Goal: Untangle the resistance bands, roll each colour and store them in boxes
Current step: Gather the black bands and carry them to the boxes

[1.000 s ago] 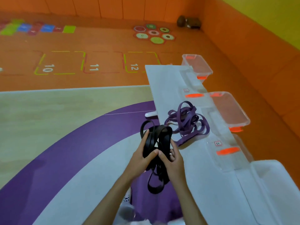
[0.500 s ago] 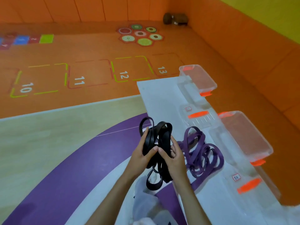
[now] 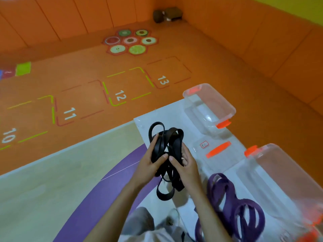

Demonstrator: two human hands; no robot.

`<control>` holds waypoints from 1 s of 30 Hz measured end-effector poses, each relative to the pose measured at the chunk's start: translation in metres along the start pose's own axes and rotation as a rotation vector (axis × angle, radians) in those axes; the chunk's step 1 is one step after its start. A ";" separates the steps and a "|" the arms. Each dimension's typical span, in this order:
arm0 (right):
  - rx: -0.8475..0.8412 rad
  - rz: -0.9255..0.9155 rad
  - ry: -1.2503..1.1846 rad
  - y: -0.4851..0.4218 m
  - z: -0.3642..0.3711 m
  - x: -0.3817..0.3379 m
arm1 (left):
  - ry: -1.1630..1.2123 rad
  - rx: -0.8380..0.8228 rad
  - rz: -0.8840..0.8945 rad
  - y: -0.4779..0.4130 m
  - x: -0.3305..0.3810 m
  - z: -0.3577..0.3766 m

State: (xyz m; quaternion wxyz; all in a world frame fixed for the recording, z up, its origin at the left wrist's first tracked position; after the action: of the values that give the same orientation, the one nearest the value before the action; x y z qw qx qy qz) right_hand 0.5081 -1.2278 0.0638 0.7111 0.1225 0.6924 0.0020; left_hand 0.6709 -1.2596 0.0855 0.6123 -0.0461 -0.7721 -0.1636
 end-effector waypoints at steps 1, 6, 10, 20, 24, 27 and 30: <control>0.022 -0.002 -0.002 -0.012 -0.001 -0.001 | -0.001 -0.025 -0.004 -0.017 0.001 -0.002; 0.170 0.028 0.021 -0.065 0.000 0.006 | -0.015 -0.160 -0.002 -0.095 -0.001 -0.011; 0.263 0.045 0.088 -0.112 0.005 0.015 | -0.089 -0.309 0.000 -0.164 -0.015 -0.015; 0.424 0.250 0.470 -0.177 0.018 0.056 | -0.454 -0.528 0.000 -0.271 -0.057 -0.012; 0.350 0.402 0.724 -0.181 0.024 0.068 | -0.708 -0.661 0.034 -0.288 -0.077 -0.016; 0.305 0.546 0.900 -0.178 0.025 0.079 | -0.815 -0.708 0.025 -0.298 -0.090 -0.024; 0.301 0.593 0.979 -0.172 0.029 0.086 | -0.898 -0.767 0.008 -0.301 -0.099 -0.030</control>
State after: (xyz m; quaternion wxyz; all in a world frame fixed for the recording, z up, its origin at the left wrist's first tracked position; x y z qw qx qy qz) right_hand 0.5113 -1.3852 -0.0510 0.2527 0.3949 0.8689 0.1587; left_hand 0.6409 -1.5395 -0.0626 0.1658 -0.3320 -0.8412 -0.3933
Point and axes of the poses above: each hand's wrist, its own y-axis away from the middle knuckle, its own z-axis out of the palm, x = y × z, the point moved 5 cm from there along -y, towards the middle knuckle, and after that the axes turned 1 degree about y, right-handed, at the moved point
